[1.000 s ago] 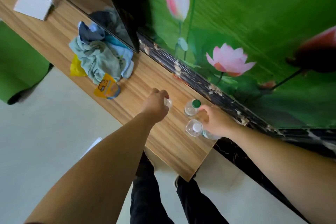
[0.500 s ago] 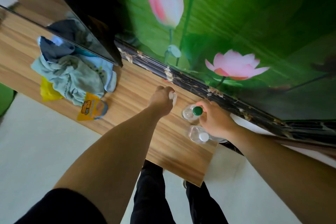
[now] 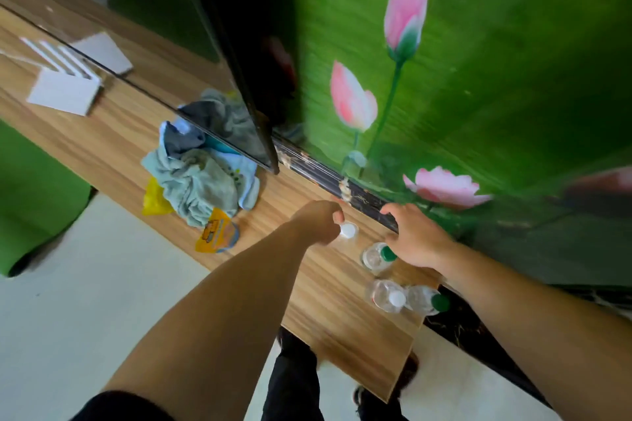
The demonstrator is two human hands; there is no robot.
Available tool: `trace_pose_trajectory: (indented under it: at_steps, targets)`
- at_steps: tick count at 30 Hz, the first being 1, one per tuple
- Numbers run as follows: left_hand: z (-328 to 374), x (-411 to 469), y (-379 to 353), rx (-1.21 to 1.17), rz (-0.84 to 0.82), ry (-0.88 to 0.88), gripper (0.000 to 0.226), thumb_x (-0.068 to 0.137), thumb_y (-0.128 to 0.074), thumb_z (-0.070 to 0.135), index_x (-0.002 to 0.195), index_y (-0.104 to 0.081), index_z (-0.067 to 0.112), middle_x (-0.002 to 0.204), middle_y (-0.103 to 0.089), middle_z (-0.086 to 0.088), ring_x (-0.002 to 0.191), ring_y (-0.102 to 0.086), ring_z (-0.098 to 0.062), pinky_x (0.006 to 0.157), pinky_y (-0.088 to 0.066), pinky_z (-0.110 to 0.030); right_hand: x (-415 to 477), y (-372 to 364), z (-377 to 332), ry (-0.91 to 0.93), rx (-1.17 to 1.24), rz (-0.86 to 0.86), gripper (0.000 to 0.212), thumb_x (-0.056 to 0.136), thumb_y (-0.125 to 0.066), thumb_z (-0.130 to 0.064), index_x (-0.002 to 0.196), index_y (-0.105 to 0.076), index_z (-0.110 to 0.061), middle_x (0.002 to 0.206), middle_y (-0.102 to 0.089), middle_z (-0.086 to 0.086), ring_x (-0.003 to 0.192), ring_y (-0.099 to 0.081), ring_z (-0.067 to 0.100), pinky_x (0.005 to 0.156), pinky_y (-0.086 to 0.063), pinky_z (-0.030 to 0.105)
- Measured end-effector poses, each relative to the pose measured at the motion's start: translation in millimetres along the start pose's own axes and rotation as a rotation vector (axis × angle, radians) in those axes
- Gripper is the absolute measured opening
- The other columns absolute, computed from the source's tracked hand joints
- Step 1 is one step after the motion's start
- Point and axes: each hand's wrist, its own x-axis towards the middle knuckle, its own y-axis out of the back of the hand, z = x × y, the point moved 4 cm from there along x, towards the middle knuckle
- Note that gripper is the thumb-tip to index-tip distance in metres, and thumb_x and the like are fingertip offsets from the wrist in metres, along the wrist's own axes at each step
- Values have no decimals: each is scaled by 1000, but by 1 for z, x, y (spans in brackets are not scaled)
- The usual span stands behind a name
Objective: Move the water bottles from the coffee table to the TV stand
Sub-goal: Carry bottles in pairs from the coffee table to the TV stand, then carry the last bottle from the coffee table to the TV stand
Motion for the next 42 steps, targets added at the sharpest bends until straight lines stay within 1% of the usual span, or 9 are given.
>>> trace_pose_trajectory:
  at_steps: [6,9,13,18,25,27,31,34,42]
  targets:
    - [14,-77,51,-62,277,80,27,85,-52,19,110,-63,17,114,-63,-10,105,-58,-28,83,-44,-30,-11,45,-56,246,-31,28,37,89,-59,-24,126,-54,-21,122,-59,11,104,-60,27,82,-45,32]
    - [20,-124,55,-94,365,158,28,82,-52,22,109,-63,24,114,-63,-9,106,-58,-28,86,-46,-33,-25,52,-78,357,-101,-23,16,88,-56,-23,104,-61,-22,96,-66,5,91,-62,26,68,-40,27]
    - [34,-204,35,-91,494,286,26,82,-54,26,106,-65,25,110,-64,-7,102,-59,-27,83,-48,-33,-71,50,-95,552,-185,-39,20,87,-51,-14,100,-64,-17,95,-65,4,65,-50,15,47,-34,14]
    - [44,-297,8,-126,648,406,29,82,-59,28,110,-64,22,108,-64,-8,100,-59,-27,77,-45,-29,-131,44,-120,690,-171,-27,25,84,-54,-24,107,-62,-20,113,-65,12,98,-60,29,79,-48,32]
    - [46,-426,-41,-143,827,600,38,85,-55,25,123,-57,23,123,-57,-5,109,-54,-24,83,-40,-29,-226,14,-170,879,-198,-73,31,82,-58,-27,112,-57,-21,106,-63,9,87,-56,25,71,-43,31]
    - [42,-469,-65,-171,868,679,39,86,-54,26,125,-55,23,125,-55,-6,111,-52,-24,87,-42,-32,-259,-2,-190,949,-217,-79,34,82,-58,-25,115,-58,-19,109,-65,10,93,-60,28,76,-48,32]
    - [37,-555,-125,-251,956,804,40,85,-54,26,125,-54,23,125,-54,-7,111,-51,-25,87,-42,-32,-352,-58,-220,1123,-334,-147,39,81,-56,-27,119,-57,-19,114,-64,8,99,-58,26,79,-43,30]
    - [40,-624,-179,-311,1032,902,39,85,-55,29,124,-54,26,125,-54,-4,109,-52,-24,86,-43,-33,-433,-105,-227,1257,-435,-187,38,82,-55,-29,120,-55,-22,114,-63,4,91,-53,20,79,-45,30]
    - [77,-839,-382,-456,1164,1216,35,88,-53,33,122,-56,25,124,-57,-4,110,-54,-24,91,-48,-38,-670,-209,-208,1600,-645,-222,38,89,-56,-32,124,-54,-21,123,-62,8,109,-55,27,83,-38,29]
